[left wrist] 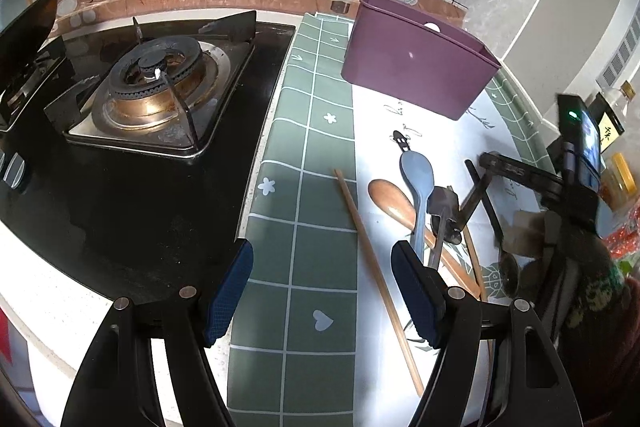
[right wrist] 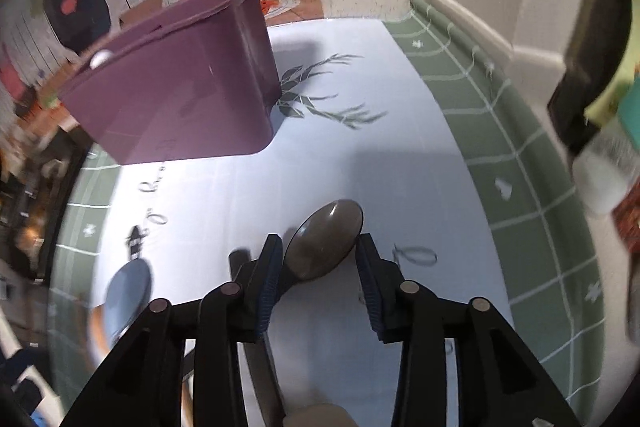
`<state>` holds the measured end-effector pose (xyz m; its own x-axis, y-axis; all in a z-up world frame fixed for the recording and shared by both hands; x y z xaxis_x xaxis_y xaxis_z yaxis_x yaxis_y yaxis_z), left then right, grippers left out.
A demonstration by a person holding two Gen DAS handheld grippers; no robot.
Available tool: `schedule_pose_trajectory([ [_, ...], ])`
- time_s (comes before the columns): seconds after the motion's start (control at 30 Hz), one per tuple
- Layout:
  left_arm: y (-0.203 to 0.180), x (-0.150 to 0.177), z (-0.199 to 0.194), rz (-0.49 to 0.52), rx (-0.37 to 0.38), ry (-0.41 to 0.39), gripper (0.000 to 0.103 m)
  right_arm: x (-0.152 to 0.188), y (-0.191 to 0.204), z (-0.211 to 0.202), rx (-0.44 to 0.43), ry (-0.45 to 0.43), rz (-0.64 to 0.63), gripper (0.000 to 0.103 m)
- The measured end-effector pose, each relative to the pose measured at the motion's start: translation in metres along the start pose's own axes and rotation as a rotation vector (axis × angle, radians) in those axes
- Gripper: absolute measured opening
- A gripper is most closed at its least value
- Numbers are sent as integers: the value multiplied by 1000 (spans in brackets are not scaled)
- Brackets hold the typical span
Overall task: Organize utensils
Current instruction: 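Grasp the silver knife with the right gripper while the left gripper returns to the utensils, then grasp the blue spoon with the left gripper while the right gripper lifts the knife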
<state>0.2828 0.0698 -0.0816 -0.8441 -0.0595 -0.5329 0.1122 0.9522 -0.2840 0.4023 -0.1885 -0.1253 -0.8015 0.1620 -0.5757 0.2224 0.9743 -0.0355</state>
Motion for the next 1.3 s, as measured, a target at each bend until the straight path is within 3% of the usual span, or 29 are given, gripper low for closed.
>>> schedule_pose_trajectory([
  [0.1, -2, 0, -1, 5, -6, -11, 72, -1, 12, 3, 46, -28, -53, 43],
  [0.4, -8, 1, 13, 24, 42, 46, 75, 8, -12, -10, -60, -56, -107, 32],
  [0.63, -14, -6, 24, -5, 60, 59, 75, 24, -43, -59, -129, -181, -123, 7],
  [0.73, -27, -13, 32, 27, 86, 79, 67, 32, -55, -71, -165, -205, -131, 6],
  [0.93, -57, -25, 47, 103, 136, 88, 63, 41, -78, -81, -207, -188, -82, 6],
  [1.07, -66, -38, 62, 126, 130, 116, 61, 42, -94, -98, -202, -213, -47, 6],
  [1.2, -71, -53, 79, 138, 87, 162, 50, 41, -102, -109, -195, -236, -32, 6],
  [1.3, -79, -60, 97, 158, 107, 222, 50, 42, -102, -108, -200, -238, -25, 6],
])
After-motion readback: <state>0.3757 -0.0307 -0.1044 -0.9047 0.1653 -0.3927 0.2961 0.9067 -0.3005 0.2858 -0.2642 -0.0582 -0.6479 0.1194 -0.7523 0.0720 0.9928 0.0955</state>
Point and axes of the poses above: each gripper's, at about its wrist camera, not at the fingertips, and z roughly the way its jaws point, y to its left, x to its underside, the point moved 1 cm from there along z, roughly the way its jaws point, and after that the axes turned 7 degrees about x, right-handed, at the moved point
